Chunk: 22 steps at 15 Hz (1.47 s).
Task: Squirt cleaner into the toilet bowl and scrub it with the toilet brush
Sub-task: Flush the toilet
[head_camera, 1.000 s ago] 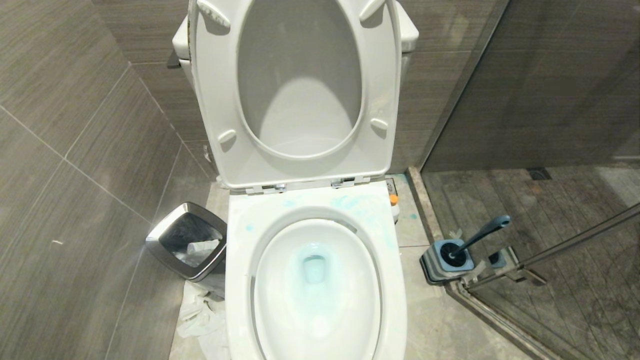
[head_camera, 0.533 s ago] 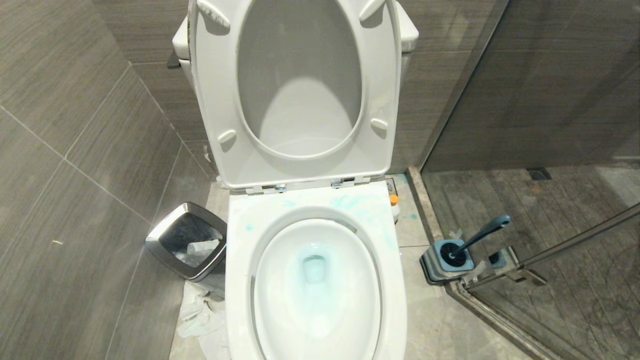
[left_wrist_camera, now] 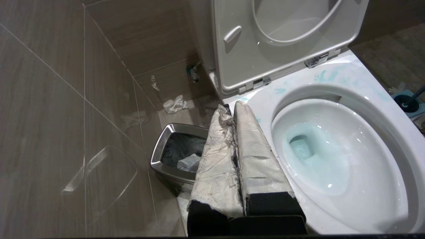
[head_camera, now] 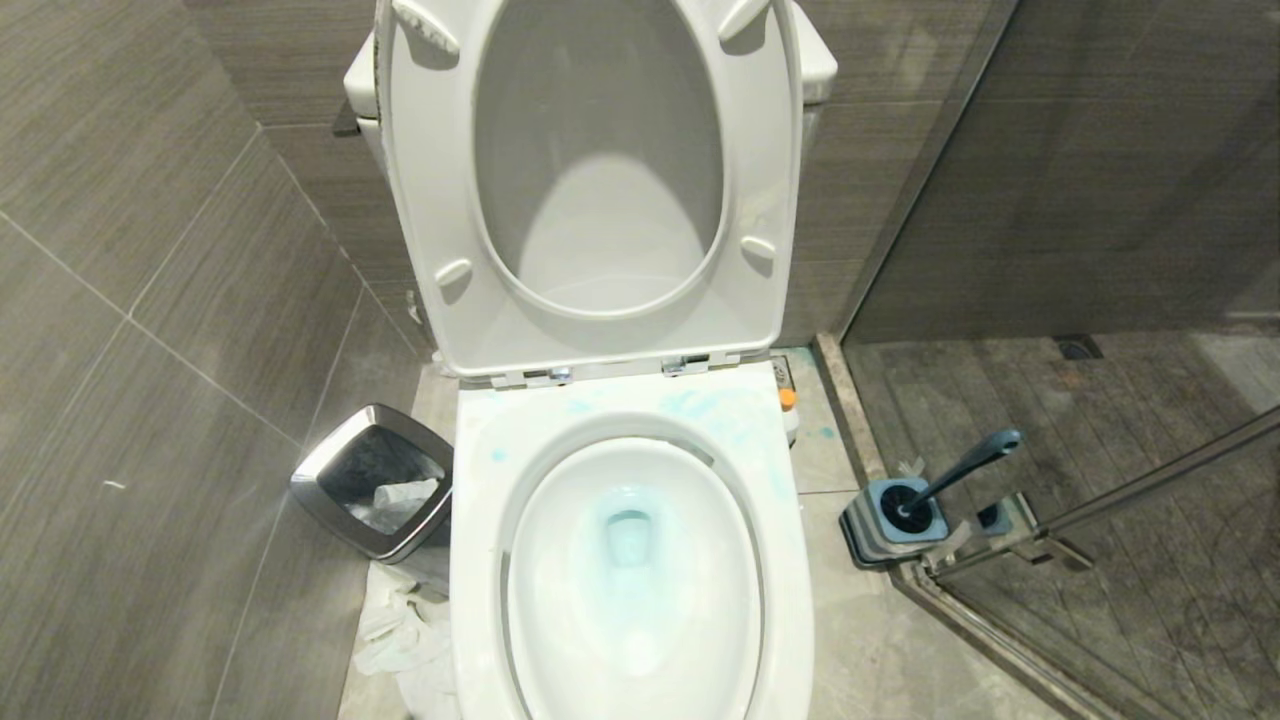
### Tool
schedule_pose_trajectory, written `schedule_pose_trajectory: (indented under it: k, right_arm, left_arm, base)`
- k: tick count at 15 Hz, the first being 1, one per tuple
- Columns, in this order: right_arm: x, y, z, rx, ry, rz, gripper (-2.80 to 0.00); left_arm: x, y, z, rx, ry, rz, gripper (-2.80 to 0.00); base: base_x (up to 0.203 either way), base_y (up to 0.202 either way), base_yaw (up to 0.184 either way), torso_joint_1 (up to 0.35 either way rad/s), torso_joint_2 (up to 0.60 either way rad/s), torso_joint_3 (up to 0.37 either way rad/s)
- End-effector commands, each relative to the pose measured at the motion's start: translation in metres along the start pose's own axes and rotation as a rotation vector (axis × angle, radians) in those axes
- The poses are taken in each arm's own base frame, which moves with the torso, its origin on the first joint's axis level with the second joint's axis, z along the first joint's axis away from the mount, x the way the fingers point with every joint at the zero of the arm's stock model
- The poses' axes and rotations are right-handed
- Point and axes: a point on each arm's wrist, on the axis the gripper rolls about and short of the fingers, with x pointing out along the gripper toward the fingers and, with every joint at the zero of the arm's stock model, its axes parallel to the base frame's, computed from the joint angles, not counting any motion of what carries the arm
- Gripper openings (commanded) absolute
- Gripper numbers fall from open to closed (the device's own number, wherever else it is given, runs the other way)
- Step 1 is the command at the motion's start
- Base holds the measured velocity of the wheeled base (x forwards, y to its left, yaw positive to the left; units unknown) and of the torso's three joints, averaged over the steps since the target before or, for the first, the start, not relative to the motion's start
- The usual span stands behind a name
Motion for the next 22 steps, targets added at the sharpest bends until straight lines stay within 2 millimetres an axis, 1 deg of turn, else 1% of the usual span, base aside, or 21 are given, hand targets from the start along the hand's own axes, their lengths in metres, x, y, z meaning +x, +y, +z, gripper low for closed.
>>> schedule_pose_trajectory:
  k: [1,5,7,10,13,16,17,19,20,22]
  right_arm:
    - [0.0,0.0,0.0,0.0,0.001,0.0,-2.8]
    - [0.0,0.0,0.0,0.0,0.001,0.0,-2.8]
    - [0.0,0.0,0.0,0.0,0.001,0.0,-2.8]
    - [0.0,0.0,0.0,0.0,0.001,0.0,-2.8]
    - [0.0,0.0,0.0,0.0,0.001,0.0,-2.8]
    - [0.0,0.0,0.0,0.0,0.001,0.0,-2.8]
    - [0.0,0.0,0.0,0.0,0.0,0.0,-2.8]
    - [0.0,0.0,0.0,0.0,0.001,0.0,-2.8]
    - [0.0,0.0,0.0,0.0,0.001,0.0,-2.8]
    - [0.0,0.0,0.0,0.0,0.001,0.0,-2.8]
  left_arm:
    - [0.004,0.002,0.009,0.005,-0.014,0.0,-2.8]
    - [0.017,0.006,0.023,0.037,-0.02,-0.049,-2.8]
    - [0.032,0.009,0.031,0.044,0.003,-0.041,-2.8]
    - [0.069,0.017,0.048,0.028,0.04,-0.045,-2.8]
    - [0.112,0.025,0.068,-0.027,0.095,-0.057,-2.8]
    - [0.146,0.028,0.077,-0.147,0.189,-0.064,-2.8]
    - [0.157,0.029,0.08,-0.168,0.204,-0.025,-2.8]
    - [0.176,0.032,0.091,-0.183,0.194,0.085,-2.8]
    - [0.188,0.032,0.098,-0.204,0.18,0.11,-2.8]
    - [0.219,0.032,0.109,-0.249,0.136,0.164,-2.8]
  base:
    - [0.0,0.0,0.0,0.0,0.0,0.0]
    - [0.0,0.0,0.0,0.0,0.0,0.0]
    - [0.0,0.0,0.0,0.0,0.0,0.0]
    - [0.0,0.0,0.0,0.0,0.0,0.0]
    - [0.0,0.0,0.0,0.0,0.0,0.0]
    - [0.0,0.0,0.0,0.0,0.0,0.0]
    - [0.0,0.0,0.0,0.0,0.0,0.0]
    - [0.0,0.0,0.0,0.0,0.0,0.0]
    - [0.0,0.0,0.0,0.0,0.0,0.0]
    - [0.0,0.0,0.0,0.0,0.0,0.0]
